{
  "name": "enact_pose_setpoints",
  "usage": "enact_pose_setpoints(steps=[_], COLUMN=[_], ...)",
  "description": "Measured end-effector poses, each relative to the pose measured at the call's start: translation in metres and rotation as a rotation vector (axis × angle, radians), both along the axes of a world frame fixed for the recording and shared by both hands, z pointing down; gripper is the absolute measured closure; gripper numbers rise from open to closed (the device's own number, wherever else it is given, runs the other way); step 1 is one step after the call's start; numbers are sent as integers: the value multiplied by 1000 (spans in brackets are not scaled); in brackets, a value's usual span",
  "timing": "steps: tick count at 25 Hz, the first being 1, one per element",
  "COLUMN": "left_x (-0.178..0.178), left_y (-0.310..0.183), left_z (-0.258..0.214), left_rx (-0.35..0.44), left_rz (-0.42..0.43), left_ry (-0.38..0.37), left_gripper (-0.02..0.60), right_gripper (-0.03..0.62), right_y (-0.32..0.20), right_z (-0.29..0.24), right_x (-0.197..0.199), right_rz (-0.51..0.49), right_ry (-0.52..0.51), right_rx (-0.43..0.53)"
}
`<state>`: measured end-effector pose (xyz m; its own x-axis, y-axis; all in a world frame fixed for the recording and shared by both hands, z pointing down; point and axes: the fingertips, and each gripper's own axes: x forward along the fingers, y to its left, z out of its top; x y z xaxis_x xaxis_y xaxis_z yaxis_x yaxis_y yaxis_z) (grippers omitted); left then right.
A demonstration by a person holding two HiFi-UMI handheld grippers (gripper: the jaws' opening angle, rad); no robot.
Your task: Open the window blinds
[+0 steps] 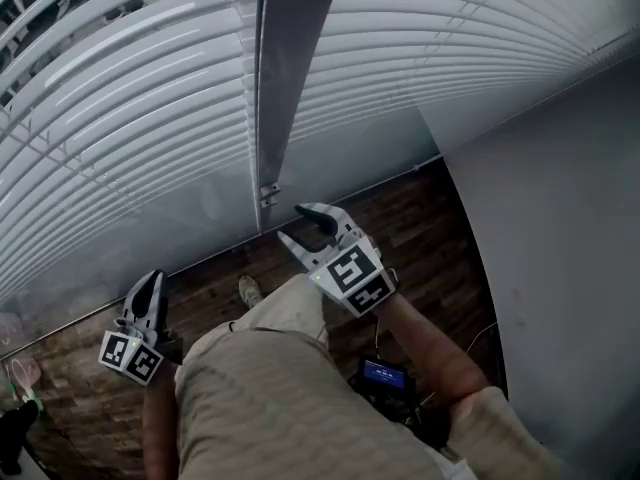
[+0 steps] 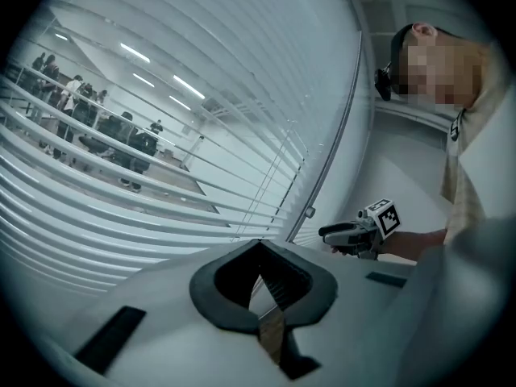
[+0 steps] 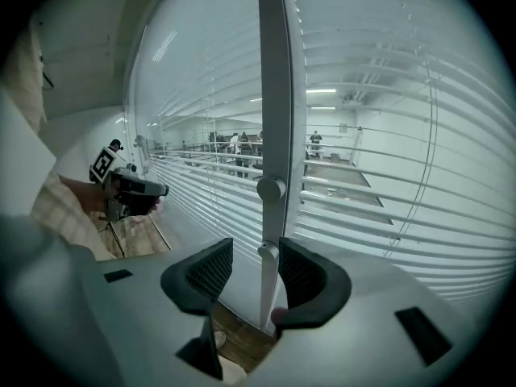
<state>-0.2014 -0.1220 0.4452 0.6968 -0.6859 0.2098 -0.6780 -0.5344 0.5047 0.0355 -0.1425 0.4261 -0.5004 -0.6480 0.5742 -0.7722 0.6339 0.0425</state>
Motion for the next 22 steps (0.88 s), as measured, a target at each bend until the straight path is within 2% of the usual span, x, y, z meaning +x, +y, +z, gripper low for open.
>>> enact_pose_setpoints(steps=[8, 13, 18, 22], left_x=[2, 6, 5, 1], left_y=[-2, -2, -9, -13], left_z=[28, 60, 83, 99], left_rx=[-12, -21, -9, -5], left_rz=[-13, -9, -14, -13], left_ry=[7, 26, 41, 64], left_gripper=[571, 571, 571, 571], right_gripper=[410, 410, 411, 411], right_y=[-1, -5, -29, -39], right_z=[21, 40, 46, 67], right_x=[-13, -14, 0, -6], right_rz=[8, 67, 228, 287], right_ry=[-39, -70, -203, -350], right_rx=[20, 76, 128, 33])
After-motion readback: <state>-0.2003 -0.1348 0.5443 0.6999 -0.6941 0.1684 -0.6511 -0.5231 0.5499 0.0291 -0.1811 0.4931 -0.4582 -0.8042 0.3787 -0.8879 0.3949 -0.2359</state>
